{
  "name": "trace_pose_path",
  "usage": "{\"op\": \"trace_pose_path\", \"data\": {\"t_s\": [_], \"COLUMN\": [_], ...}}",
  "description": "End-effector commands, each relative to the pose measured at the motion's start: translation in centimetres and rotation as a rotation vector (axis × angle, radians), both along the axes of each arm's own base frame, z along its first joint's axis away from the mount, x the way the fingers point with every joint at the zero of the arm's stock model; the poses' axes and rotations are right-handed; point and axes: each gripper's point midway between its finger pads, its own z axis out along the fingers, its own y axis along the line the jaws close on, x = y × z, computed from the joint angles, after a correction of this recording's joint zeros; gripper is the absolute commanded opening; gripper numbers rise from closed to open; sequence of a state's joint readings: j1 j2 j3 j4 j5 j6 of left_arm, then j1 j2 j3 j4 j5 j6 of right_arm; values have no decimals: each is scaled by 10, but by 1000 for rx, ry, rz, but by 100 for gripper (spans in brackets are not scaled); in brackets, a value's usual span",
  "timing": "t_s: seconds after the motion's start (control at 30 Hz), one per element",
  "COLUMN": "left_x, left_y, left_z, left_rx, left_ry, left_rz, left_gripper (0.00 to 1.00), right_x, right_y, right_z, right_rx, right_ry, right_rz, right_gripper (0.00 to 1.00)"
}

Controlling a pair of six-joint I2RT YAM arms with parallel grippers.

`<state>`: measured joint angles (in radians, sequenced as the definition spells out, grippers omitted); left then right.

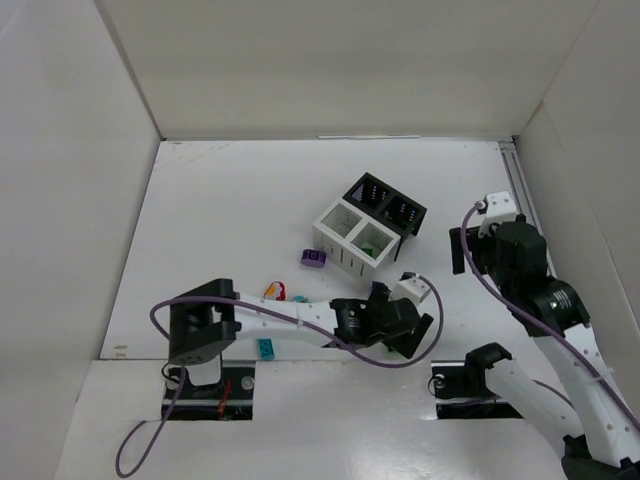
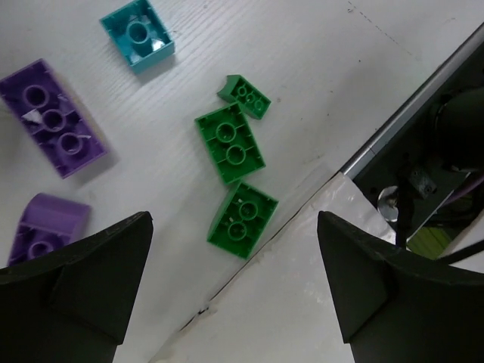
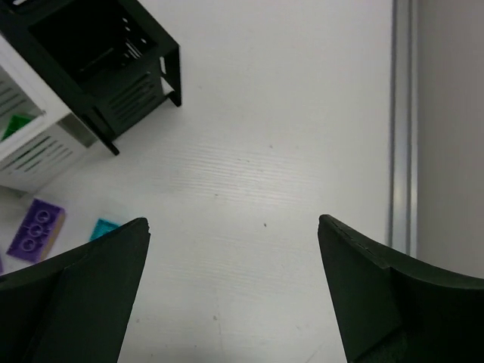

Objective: Sort the legos into containers by color

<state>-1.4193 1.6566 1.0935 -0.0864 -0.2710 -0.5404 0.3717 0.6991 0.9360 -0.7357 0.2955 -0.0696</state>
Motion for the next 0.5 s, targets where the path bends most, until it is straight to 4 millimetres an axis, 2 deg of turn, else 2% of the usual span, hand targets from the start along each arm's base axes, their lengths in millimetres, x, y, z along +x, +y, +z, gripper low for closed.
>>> {"op": "trace_pose_path", "data": {"t_s": [0.0,0.1,0.2,0.27,0.33,0.37,0.47], "left_x": [10,14,22,26,28,28,34], "left_y": [-27,-44,-49,-44,-45,-44,-43], "left_z": [9,-4,-13,-31,-36,-45,-53], "left_rx": [-34,5,51,103,107,126,154], "left_ry": [-43,-58,-81,-91,-91,-89,-106], "left_rz": [56,49,74,101,128,127,159], "left_gripper": [86,81,79,78,77,77,70], "right_x": [-18,-24,-28,-31,-33,-34,-34], "right_y": [-27,-33,-34,-37,-37,-39,-39], "right_z": [-1,0,-1,-1,-6,-5,-4], "right_rx": [-29,-35,-34,-38,-45,-46,-46], "right_ry": [15,7,3,2,18,8,8], "right_rz": [-113,-129,-129,-137,-137,-145,-145], "right_gripper": [97,97,97,97,97,97,97]}}
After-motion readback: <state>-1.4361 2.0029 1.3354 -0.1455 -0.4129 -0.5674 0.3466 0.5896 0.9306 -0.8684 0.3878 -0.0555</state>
